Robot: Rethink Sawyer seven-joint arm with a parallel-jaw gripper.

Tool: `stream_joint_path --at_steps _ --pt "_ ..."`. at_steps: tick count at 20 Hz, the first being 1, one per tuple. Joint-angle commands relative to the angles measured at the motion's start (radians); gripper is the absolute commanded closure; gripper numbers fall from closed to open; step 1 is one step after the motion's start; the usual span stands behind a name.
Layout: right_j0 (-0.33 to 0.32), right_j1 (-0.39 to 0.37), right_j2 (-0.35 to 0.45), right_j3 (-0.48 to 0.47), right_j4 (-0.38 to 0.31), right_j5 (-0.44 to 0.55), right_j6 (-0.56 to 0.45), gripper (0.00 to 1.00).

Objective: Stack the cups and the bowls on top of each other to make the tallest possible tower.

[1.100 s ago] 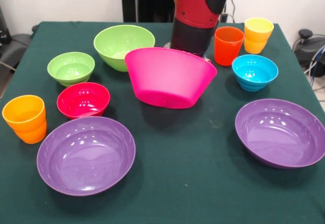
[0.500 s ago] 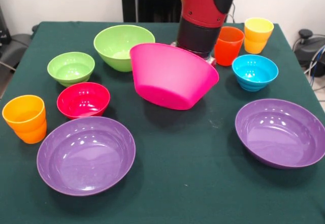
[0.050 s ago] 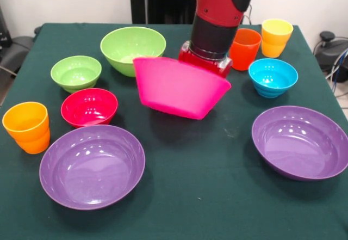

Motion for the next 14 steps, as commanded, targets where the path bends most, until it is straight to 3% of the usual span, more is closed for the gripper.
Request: stream_joint_path --at_steps 1,9,14 --pt "0.036 -0.075 0.010 -0.050 -0.059 0.190 -0.012 1.00" --pt "0.030 -0.064 0.011 -0.075 -0.071 0.170 -0.014 1.00" --pt "0.006 -0.028 0.032 -0.095 -0.082 0.103 -0.023 1.00"
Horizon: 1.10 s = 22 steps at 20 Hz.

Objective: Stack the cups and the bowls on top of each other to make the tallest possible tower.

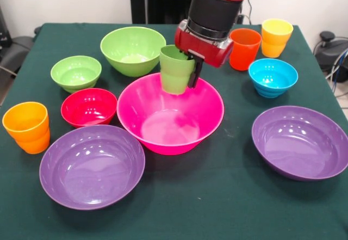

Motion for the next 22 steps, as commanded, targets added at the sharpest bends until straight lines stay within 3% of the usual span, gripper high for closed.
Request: stream_joint_path --at_steps 1,8,12,15,22 --pt "-0.016 0.056 0.081 -0.063 -0.083 0.006 -0.022 1.00" --pt "-0.060 0.094 0.130 -0.052 -0.075 -0.053 -0.015 1.00" --pt "-0.100 0.136 0.173 -0.056 -0.058 -0.018 -0.026 1.00" --pt "-0.097 0.137 0.172 -0.044 -0.061 0.015 -0.028 1.00" --pt "-0.093 0.132 0.166 -0.034 -0.055 -0.014 0.001 1.00"
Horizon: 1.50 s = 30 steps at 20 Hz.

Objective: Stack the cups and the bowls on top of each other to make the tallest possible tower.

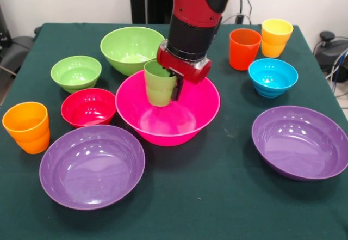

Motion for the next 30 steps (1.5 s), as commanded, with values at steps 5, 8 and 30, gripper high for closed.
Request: stream_joint_path --at_steps 5,8,30 --pt "-0.016 0.040 0.134 -0.048 -0.065 0.043 -0.039 0.00" --pt "-0.028 0.036 0.146 -0.063 -0.063 0.068 -0.056 0.00" --pt "0.077 -0.073 0.047 -0.039 -0.050 0.245 0.008 0.00"
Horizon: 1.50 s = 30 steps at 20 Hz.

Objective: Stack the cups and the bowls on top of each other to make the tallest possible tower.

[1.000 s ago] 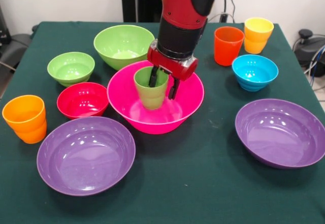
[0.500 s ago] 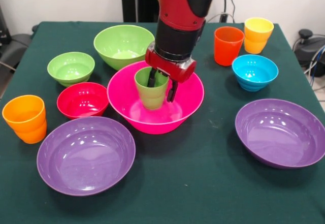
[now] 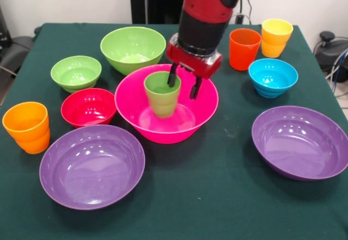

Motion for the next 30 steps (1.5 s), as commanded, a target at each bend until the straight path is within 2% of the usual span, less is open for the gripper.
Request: stream_joint_path --at_steps 1,8,17,25,30 --pt "0.041 -0.041 0.049 -0.025 -0.049 0.141 0.008 0.00" --pt "0.084 -0.066 0.019 0.000 -0.031 0.170 0.066 0.00" --pt "0.146 -0.085 0.011 0.109 0.030 0.109 0.175 0.00" --pt "0.155 -0.068 0.070 0.282 0.133 -0.091 0.266 0.00" --pt "0.146 -0.065 0.103 0.356 0.203 -0.189 0.304 0.00"
